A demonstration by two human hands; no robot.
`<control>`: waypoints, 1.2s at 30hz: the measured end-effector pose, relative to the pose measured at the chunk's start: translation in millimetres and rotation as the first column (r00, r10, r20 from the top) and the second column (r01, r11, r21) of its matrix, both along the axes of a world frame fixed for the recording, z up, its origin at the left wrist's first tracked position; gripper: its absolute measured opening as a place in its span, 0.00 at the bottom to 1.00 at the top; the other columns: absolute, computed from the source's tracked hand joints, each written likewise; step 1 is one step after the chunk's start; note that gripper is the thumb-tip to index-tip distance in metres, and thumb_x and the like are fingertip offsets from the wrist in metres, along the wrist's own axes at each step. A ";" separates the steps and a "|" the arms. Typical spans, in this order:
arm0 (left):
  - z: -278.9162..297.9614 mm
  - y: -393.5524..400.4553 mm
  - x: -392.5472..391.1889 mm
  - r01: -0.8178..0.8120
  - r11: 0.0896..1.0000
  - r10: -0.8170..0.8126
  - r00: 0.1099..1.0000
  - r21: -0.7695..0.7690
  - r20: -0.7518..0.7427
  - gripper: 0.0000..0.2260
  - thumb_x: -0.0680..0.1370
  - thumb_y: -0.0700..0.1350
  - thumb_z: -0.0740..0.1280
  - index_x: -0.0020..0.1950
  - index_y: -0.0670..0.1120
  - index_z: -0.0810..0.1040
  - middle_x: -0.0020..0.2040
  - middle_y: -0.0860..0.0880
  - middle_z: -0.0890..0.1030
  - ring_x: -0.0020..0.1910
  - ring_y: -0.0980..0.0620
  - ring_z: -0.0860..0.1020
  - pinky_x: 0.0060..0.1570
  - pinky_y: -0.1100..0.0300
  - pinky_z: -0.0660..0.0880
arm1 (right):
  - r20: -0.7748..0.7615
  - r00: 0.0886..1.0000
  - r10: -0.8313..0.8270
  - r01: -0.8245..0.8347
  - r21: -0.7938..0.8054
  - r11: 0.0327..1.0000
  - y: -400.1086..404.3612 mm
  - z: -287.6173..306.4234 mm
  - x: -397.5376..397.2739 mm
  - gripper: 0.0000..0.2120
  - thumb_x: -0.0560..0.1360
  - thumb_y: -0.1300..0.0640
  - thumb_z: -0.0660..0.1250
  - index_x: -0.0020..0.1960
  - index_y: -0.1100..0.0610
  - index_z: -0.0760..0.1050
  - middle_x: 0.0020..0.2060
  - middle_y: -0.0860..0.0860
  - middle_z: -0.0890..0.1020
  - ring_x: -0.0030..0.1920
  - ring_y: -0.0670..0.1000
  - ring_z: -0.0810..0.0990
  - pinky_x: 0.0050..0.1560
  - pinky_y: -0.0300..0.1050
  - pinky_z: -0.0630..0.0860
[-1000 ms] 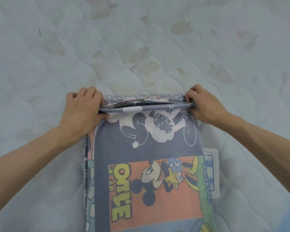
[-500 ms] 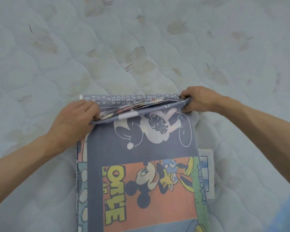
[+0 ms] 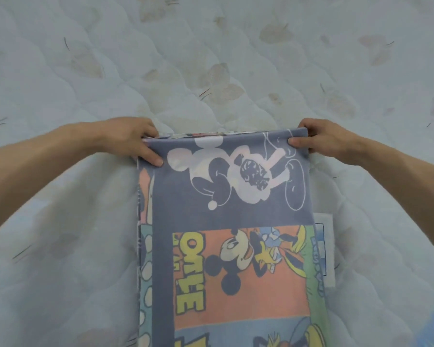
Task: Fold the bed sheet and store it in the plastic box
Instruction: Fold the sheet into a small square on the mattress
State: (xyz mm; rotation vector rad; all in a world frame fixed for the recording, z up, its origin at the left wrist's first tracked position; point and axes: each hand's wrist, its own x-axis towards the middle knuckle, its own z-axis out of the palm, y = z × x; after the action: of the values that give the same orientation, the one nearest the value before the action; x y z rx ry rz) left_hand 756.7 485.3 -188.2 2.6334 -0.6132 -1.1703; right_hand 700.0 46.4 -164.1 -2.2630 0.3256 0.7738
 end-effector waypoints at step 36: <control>193.3 39.5 -162.7 0.221 0.966 -0.035 0.623 -0.132 0.782 0.08 0.69 0.36 0.72 0.46 0.42 0.78 0.56 0.44 0.83 0.54 0.39 0.81 0.44 0.46 0.80 | 0.523 0.489 0.698 -0.083 -0.769 0.634 64.4 177.4 -227.9 0.07 0.65 0.69 0.68 0.41 0.62 0.75 0.40 0.60 0.77 0.39 0.61 0.76 0.35 0.54 0.74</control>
State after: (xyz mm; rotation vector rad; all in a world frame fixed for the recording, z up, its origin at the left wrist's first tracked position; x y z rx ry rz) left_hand 594.1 524.8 5.1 2.8328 -1.0055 0.1298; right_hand 472.1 110.8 13.3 -3.1631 -0.5481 -0.3421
